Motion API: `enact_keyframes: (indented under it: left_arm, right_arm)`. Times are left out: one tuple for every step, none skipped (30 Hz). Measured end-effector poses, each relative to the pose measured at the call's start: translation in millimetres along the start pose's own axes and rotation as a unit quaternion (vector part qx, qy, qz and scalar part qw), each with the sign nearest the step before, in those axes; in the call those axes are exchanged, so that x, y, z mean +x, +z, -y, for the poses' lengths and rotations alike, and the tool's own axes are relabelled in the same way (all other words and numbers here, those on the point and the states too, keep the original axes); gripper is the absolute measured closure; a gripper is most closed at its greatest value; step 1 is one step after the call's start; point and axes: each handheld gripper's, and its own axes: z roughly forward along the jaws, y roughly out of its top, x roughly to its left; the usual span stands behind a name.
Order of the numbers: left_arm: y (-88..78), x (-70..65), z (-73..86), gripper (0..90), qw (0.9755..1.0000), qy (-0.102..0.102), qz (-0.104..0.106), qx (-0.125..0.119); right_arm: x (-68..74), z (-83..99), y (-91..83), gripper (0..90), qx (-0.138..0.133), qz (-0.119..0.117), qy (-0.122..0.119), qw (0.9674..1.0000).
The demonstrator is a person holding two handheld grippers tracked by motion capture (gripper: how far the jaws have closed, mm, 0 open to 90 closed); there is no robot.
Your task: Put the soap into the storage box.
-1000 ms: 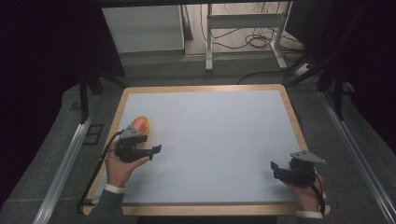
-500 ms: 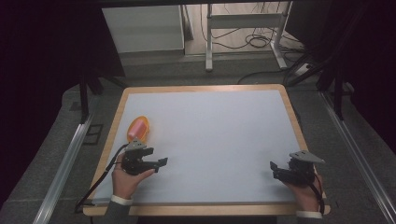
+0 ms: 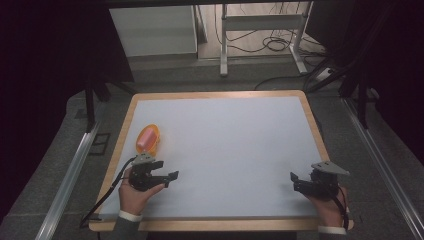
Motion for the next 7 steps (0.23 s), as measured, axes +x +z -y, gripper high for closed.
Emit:
enact_keyframes:
  left_arm:
    - [-0.2, 0.2, -0.1, 22.8, 1.0000, 0.001, 0.001, 0.000]
    - [-0.5, 0.5, -0.2, 22.7, 1.0000, 0.001, 0.001, 0.002]
    - [-1.1, 1.0, -0.4, 22.7, 1.0000, 0.001, 0.003, 0.002]
    - [-2.1, 1.4, -0.7, 22.6, 1.0000, 0.001, 0.005, 0.002]
    - [-3.2, 1.6, -1.1, 22.6, 1.0000, -0.001, 0.009, 0.001]
    - [-4.4, 2.1, -1.5, 22.6, 1.0000, -0.001, 0.010, 0.000]
    - [-5.4, 2.2, -1.7, 22.5, 1.0000, -0.002, 0.009, -0.001]
  right_arm:
    - [-0.2, 0.1, 0.2, 11.7, 0.001, 0.000, 0.000, 1.0000]
    - [-0.6, 0.2, 0.3, 11.7, 0.001, 0.001, 0.001, 1.0000]
    - [-0.9, 0.3, 0.4, 11.7, 0.000, 0.001, 0.002, 1.0000]
    - [-1.3, 0.3, 0.4, 11.7, 0.001, 0.002, 0.002, 1.0000]
    - [-1.5, 0.3, 0.3, 11.7, 0.001, 0.003, 0.002, 1.0000]
    - [-1.5, 0.3, 0.4, 11.7, 0.000, 0.004, 0.002, 1.0000]
    - [-1.5, 0.1, 0.3, 11.7, 0.000, 0.003, 0.001, 1.0000]
